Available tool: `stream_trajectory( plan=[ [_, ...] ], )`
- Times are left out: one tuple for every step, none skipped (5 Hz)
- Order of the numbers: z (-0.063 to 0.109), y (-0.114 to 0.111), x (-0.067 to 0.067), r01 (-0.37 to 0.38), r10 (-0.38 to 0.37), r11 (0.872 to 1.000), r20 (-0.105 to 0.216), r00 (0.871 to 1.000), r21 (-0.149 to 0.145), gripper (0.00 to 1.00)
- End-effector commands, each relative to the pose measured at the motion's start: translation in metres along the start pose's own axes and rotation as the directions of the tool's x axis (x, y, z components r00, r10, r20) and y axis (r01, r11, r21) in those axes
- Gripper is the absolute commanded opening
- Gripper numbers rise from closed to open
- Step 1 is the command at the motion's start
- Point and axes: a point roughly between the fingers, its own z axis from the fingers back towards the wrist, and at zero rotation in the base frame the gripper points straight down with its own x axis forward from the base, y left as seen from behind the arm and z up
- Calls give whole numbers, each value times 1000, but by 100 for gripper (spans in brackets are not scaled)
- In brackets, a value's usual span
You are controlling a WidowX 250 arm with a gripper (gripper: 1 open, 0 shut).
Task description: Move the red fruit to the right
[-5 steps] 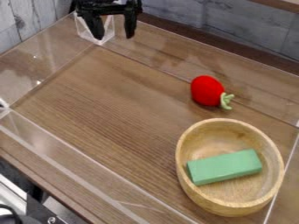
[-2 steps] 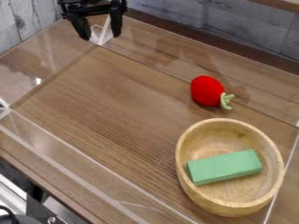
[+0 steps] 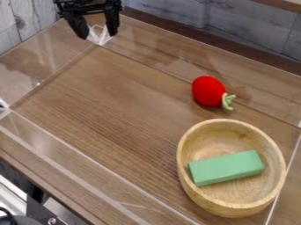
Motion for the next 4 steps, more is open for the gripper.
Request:
stream_trajectory(
  plan=[
    [31,-12,9,25,-25,1000,89,996,-7,100],
    [30,-19,2,33,-31,999,93,995,-17,100],
    [29,-24,-4,51,-48,998,104,993,-22,100],
    [28,-27,-1,73,-70,997,125,990,-18,100]
  ],
)
